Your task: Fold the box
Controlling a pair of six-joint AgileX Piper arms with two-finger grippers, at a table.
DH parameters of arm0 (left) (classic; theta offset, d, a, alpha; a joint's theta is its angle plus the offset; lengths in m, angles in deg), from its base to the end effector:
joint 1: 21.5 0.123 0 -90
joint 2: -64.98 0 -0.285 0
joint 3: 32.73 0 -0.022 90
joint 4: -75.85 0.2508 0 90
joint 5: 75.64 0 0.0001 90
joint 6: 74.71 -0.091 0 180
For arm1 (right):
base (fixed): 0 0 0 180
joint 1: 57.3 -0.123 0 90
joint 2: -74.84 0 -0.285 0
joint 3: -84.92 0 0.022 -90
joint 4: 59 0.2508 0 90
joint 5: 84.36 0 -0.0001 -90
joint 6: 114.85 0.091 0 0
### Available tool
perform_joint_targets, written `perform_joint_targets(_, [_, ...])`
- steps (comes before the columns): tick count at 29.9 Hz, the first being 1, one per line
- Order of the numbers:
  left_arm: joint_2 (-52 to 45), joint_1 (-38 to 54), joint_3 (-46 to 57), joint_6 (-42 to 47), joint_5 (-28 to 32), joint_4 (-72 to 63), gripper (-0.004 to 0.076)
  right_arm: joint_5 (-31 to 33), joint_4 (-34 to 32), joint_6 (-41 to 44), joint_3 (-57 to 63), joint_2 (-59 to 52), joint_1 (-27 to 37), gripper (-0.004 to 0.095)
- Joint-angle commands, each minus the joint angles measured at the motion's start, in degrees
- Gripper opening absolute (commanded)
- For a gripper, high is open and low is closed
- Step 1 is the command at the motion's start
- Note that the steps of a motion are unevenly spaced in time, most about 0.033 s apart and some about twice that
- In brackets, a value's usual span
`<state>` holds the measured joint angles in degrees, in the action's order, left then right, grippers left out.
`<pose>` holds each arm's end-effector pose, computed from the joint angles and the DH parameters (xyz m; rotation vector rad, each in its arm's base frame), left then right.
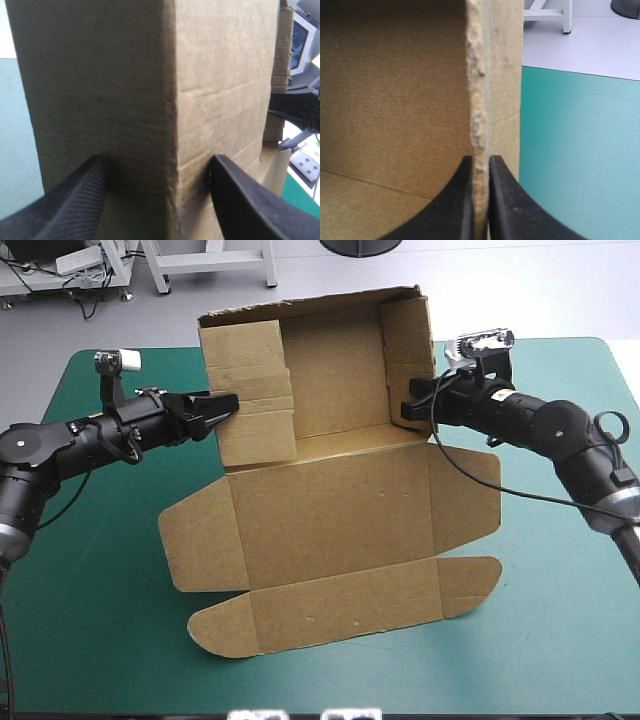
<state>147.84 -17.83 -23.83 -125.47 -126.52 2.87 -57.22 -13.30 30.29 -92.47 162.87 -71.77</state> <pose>0.2764 -0.0500 0.3976 0.2773 1.9026 -0.9201 0.3042 0.1092 0.3971 -0.3431 1.9177 0.5754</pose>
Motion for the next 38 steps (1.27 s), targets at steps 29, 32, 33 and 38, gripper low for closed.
perform_joint_targets(29, [0.4, -14.9, -9.0, 32.5, 3.7, 42.1, -0.0009, 15.5, -25.3, 34.1, -4.3, 5.1, -8.8, 0.0004])
perform_joint_targets(32, [2.5, -16.4, -9.1, 37.0, 1.9, 45.2, -0.0009, 23.2, -25.3, 34.3, -8.0, 8.9, -8.8, 0.0004])
perform_joint_targets(33, [3.6, -16.5, -9.1, 38.4, 0.8, 45.7, -0.0009, 24.9, -25.3, 34.3, -9.4, 10.2, -8.8, 0.0004])
perform_joint_targets(38, [9.1, -17.0, -9.1, 42.9, -0.8, 48.9, -0.0009, 29.7, -25.3, 34.9, -17.0, 16.0, -8.8, 0.0004])
